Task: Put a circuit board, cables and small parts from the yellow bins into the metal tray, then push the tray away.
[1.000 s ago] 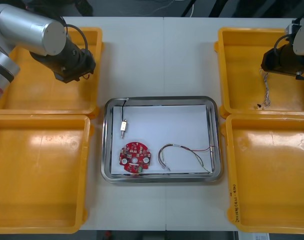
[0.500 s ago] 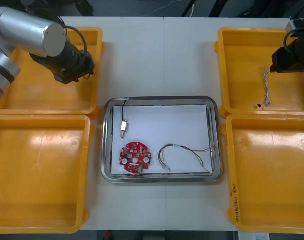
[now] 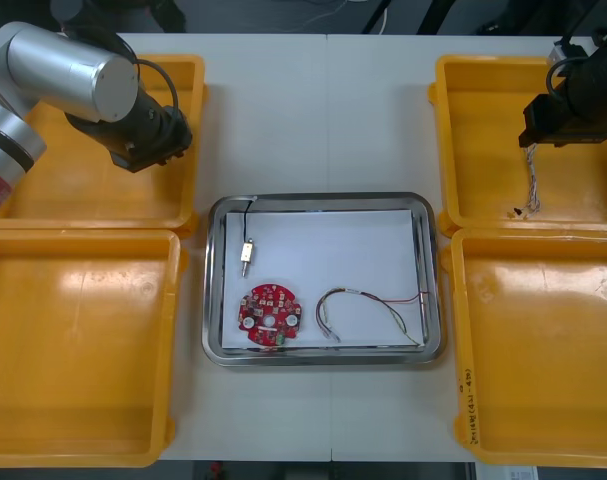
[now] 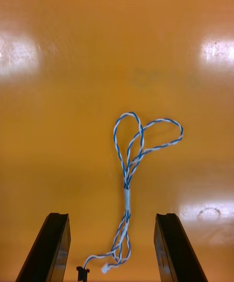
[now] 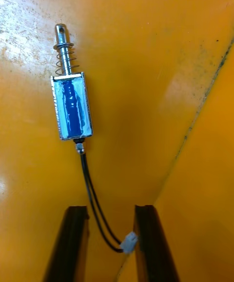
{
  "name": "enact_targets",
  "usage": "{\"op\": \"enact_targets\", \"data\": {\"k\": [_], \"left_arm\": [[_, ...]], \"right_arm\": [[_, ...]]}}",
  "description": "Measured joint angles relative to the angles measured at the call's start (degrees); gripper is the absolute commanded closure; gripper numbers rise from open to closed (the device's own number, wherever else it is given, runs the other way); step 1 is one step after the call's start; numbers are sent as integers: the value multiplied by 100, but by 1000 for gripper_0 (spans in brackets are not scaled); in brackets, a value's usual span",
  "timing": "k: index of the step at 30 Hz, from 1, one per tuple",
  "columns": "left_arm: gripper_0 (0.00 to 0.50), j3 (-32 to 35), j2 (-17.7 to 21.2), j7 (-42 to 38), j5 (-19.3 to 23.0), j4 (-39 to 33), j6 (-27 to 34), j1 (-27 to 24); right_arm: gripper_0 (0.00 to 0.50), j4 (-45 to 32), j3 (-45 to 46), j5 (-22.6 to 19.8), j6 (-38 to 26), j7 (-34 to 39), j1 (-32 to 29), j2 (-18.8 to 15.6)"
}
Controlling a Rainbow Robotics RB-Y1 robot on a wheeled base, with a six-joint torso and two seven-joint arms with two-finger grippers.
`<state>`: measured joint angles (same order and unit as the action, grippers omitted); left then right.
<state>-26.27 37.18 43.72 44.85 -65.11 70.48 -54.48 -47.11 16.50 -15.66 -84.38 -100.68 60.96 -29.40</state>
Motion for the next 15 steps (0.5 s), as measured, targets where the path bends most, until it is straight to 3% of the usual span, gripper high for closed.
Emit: {"op": "enact_targets", "data": {"k": [7, 15], "left_arm": [[500, 0, 0, 0, 0, 2, -1, 0], [500, 0, -1, 0, 1, 4, -1, 0]], "right_arm": [[0, 533, 0, 13, 534, -1064, 63, -56], [0, 1226, 0, -1, 862, -1210, 128, -203]]}}
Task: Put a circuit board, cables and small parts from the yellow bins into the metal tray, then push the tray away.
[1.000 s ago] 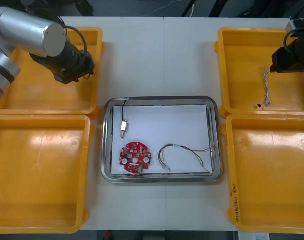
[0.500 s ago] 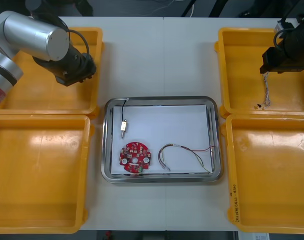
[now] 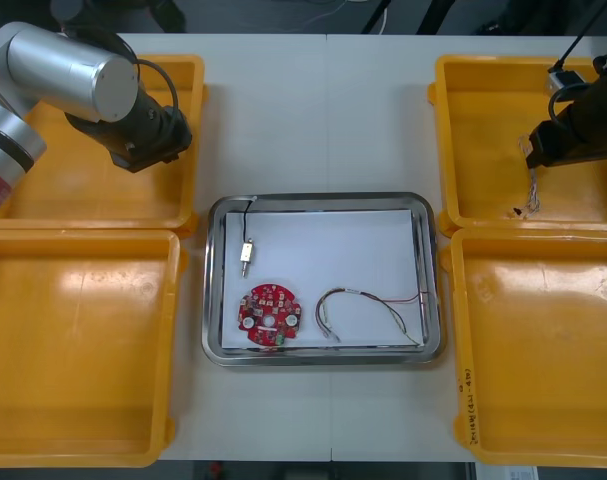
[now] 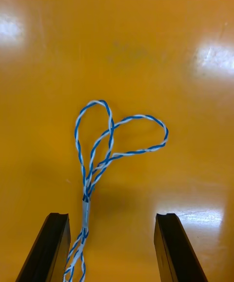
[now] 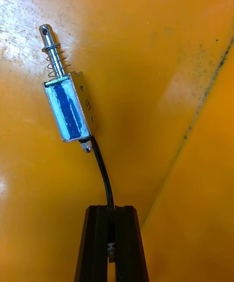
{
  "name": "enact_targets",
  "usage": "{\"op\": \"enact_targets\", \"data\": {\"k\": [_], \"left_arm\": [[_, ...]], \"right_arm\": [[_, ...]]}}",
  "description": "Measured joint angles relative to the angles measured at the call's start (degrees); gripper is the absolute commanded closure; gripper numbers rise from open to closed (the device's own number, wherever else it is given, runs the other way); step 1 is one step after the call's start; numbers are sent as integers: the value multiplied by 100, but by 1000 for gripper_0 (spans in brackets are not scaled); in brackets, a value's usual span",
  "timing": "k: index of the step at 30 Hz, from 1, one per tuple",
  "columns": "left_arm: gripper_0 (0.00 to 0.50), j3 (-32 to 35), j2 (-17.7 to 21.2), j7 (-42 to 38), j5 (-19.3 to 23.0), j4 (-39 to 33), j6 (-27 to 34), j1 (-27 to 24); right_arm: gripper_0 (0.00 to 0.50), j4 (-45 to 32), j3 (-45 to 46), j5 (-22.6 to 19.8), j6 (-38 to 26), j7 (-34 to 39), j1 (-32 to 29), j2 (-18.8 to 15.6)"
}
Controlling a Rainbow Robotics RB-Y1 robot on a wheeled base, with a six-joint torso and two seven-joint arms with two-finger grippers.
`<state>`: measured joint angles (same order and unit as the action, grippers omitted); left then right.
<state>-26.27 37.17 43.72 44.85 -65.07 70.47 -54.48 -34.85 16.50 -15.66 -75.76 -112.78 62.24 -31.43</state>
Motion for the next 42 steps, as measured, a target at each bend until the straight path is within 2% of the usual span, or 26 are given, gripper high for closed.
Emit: {"op": "enact_targets", "data": {"k": [6, 12, 16, 20, 25, 29, 31, 32, 33, 38, 42], "left_arm": [[500, 22, 6, 2, 47, 0, 124, 0], [500, 98, 124, 42, 201, -171, 674, 0], [500, 241, 324, 178, 429, -309, 1027, 0], [500, 511, 530, 781, 671, -318, 1371, 0], [500, 645, 768, 1812, 753, -318, 1578, 0], [500, 647, 947, 1954, 767, -318, 1636, 2], [500, 666, 1031, 1954, 775, -318, 1636, 9], [500, 693, 1071, 1955, 778, -318, 1636, 20], [500, 725, 1107, 1956, 779, -318, 1636, 36], [500, 821, 1239, 2051, 782, -319, 1633, 132], [500, 822, 1269, 2220, 783, -319, 1626, 157]], "right_arm": [[0, 307, 0, -117, 140, -5, 58, -9], [0, 336, 0, -119, 210, -5, 60, -9], [0, 586, 0, -120, 549, -5, 80, -9], [0, 687, 0, -121, 644, -5, 90, -9], [0, 687, 0, -126, 653, -5, 94, -9], [0, 687, 0, -128, 654, -5, 94, -9], [372, 687, 0, -128, 653, -5, 94, -9], [449, 687, 0, -128, 651, -5, 94, -9], [500, 687, 0, -129, 648, -5, 94, -9], [500, 687, 0, -139, 601, -5, 95, -9], [500, 687, 0, -302, 576, -5, 98, -20]]}}
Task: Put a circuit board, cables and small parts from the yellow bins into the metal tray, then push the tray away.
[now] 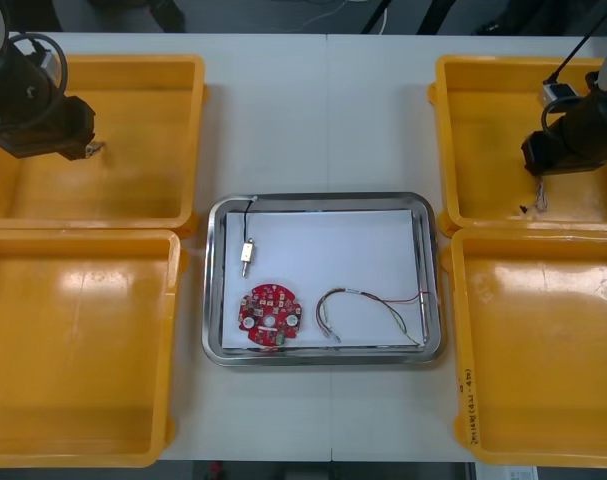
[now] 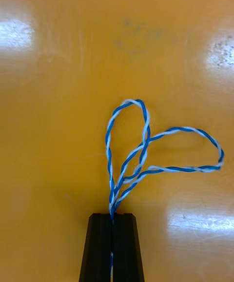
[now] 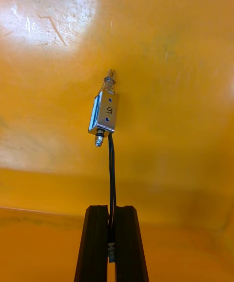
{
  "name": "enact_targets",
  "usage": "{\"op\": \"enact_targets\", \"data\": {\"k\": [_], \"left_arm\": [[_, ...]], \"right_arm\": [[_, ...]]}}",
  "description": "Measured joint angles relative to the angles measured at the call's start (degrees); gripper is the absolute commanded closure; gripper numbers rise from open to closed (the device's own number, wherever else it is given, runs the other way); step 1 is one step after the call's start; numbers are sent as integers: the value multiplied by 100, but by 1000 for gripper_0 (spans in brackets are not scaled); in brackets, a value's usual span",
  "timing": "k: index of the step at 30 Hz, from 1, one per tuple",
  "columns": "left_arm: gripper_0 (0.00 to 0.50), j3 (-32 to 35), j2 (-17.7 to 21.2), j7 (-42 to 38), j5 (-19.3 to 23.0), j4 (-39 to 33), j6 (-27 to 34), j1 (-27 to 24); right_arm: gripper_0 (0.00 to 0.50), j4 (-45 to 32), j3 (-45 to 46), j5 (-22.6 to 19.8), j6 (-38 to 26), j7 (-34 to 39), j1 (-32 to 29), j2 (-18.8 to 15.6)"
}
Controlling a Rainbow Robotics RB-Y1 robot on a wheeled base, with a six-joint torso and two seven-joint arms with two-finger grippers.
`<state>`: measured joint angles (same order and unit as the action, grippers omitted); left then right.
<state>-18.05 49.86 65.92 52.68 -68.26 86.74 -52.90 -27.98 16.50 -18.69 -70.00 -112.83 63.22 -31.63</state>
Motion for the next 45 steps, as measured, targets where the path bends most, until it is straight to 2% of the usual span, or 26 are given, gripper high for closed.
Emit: {"op": "enact_targets", "data": {"k": [3, 6, 8, 10, 11, 12, 13, 21, 23, 26, 33, 38, 45], "left_arm": [[500, 0, 0, 16, 7, 0, -4, 0], [497, 0, 0, 16, 34, 0, -8, 0], [384, 0, 1, 16, 52, 0, -11, 0], [125, 0, 1, 16, 60, 0, -17, 0], [83, 0, 1, 16, 67, 0, -23, 0], [14, 0, 1, 16, 71, 0, -24, 0], [0, 0, 1, 16, 74, 0, -24, 0], [0, 0, 2, 16, 112, 0, -29, 0], [0, 0, 2, 16, 115, 0, -29, 0], [0, 0, 2, 16, 118, 0, -29, 0], [0, 2, 2, 16, 119, 0, -31, 0], [0, 2, 2, 16, 108, 0, -32, 0], [0, 2, 2, 16, -19, 5, -39, 0]], "right_arm": [[500, -45, 0, -179, -268, 0, 17, -48], [500, -379, 0, -219, -921, -1, 20, -106], [500, -739, 0, -221, -1364, -2, 20, -146], [500, -1137, 0, -222, -1788, -2, 20, -198], [500, -1318, 0, -223, -1972, -2, 20, -227], [500, -1475, 0, -223, -2158, -2, 20, -260], [500, -1630, 0, -223, -2331, -2, 21, -290], [500, -2634, 0, -255, -3576, -2, 0, -510], [500, -3013, 0, -391, -3867, -2, -57, -530], [500, -3639, 0, -656, -3961, -2, -203, -539], [500, -5027, -100, -1790, -3968, -2, -649, -553], [500, -6098, -598, -2689, -3976, -2, -1026, -637], [500, -7318, -1635, -3330, -3979, -2, -1237, -807]]}}
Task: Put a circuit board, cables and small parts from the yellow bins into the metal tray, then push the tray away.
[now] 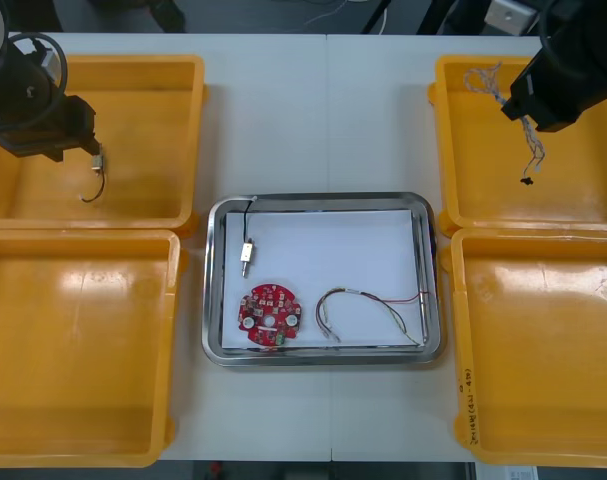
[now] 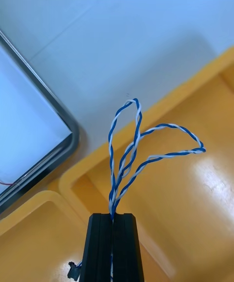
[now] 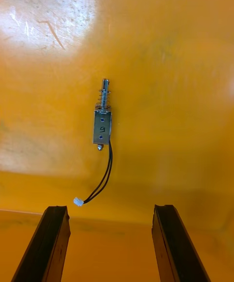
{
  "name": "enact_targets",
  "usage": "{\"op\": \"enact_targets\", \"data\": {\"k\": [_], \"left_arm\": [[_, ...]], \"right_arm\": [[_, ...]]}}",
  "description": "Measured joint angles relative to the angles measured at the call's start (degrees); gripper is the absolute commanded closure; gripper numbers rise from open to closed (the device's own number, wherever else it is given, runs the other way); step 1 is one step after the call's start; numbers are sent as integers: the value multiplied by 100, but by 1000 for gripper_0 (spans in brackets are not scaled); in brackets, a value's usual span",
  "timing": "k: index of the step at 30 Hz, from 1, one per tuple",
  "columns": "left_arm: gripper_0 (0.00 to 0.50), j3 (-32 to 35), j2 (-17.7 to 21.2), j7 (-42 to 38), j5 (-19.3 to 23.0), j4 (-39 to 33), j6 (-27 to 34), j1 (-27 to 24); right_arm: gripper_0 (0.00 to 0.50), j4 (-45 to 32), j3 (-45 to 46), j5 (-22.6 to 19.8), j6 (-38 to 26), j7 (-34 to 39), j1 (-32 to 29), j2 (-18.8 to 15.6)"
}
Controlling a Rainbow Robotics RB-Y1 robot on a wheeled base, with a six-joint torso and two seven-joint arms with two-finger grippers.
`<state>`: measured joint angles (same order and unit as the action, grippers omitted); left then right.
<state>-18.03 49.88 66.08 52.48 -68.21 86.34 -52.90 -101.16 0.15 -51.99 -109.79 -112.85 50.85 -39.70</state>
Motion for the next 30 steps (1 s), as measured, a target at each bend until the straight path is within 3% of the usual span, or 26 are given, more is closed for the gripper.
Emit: {"op": "enact_targets", "data": {"k": [7, 14, 21, 30], "left_arm": [[0, 1, -18, 0, -123, 429, -155, -38], [0, 1, -112, 190, -196, 1176, -583, -141], [0, 2, -326, 1359, -219, 1732, -1064, -297], [0, 2, -551, 1408, -336, 1755, -1277, -310]], "right_arm": [[500, -759, -1253, -502, -1, 0, -1, -143], [500, -1146, -2226, -523, 345, 0, -3, -155], [500, -1202, -2808, -168, 569, -3, 2, 92], [500, -900, -3332, 423, 717, -401, 38, 732]]}}
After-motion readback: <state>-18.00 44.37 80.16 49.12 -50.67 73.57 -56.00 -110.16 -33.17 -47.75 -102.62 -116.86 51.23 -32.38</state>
